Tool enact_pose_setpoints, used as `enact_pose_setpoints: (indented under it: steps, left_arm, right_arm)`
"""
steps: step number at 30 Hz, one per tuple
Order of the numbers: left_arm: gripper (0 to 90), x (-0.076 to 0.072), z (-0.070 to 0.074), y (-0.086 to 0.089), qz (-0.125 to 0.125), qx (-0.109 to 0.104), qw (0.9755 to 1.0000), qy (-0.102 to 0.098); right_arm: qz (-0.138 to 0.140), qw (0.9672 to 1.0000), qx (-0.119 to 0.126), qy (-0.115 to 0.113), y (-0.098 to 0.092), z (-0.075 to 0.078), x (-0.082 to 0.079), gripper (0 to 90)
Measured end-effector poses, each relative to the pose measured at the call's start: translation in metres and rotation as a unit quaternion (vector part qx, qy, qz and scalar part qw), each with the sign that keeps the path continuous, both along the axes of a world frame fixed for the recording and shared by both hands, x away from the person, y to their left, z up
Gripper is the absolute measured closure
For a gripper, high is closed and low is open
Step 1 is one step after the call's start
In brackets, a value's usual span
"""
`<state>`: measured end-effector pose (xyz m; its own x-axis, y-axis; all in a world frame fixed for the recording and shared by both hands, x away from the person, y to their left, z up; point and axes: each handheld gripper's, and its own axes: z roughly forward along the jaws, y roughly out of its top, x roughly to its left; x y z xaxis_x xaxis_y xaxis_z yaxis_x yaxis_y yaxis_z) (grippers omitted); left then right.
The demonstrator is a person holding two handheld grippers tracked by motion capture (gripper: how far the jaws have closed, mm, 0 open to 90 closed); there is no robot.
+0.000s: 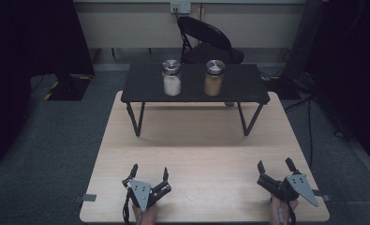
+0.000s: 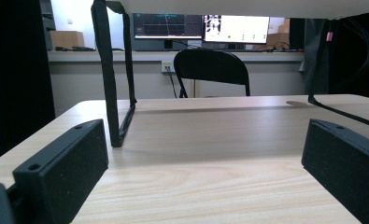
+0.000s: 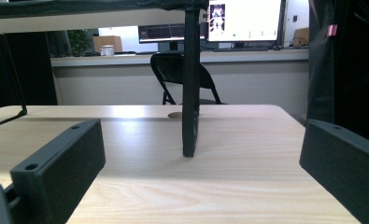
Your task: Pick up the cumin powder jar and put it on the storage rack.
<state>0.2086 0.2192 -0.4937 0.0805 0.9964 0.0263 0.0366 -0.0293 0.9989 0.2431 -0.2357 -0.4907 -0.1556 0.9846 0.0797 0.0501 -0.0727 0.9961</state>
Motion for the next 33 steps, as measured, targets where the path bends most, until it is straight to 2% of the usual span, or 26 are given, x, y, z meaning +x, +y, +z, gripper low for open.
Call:
enact_pose_setpoints:
  steps: [5,11,20,27,29,31,33]
  left_arm:
    - [0.0,0.000,0.000,-0.001,0.002,0.000,1.0000,0.000]
    - [0.0,0.000,0.000,-0.001,0.002,0.000,1.0000,0.000]
    - [0.0,0.000,0.000,-0.001,0.002,0.000,1.0000,0.000]
    - [0.0,0.000,0.000,-0.002,0.004,0.000,1.0000,0.000]
    - [0.0,0.000,0.000,-0.002,0.005,0.000,1.0000,0.000]
    - [0.0,0.000,0.000,-0.002,0.005,0.000,1.0000,0.000]
    - [0.0,0.000,0.000,-0.002,0.005,0.000,1.0000,0.000]
  right_arm:
    - [-0.008,1.0000,0.000,0.001,0.002,-0.006,0.000,0.0]
    - [-0.037,0.9993,0.002,0.003,0.003,-0.009,-0.004,0.0]
    - [-0.038,0.9992,0.000,0.011,0.002,-0.013,-0.006,0.0]
    - [-0.041,0.9989,-0.021,0.012,0.010,-0.012,-0.004,0.0]
    - [-0.044,0.9987,-0.021,0.011,0.010,-0.012,-0.004,0.0]
    - [-0.051,0.9982,-0.032,0.002,0.013,-0.015,-0.005,0.0]
    - [-0.051,0.9984,-0.025,-0.001,0.011,-0.017,-0.006,0.0]
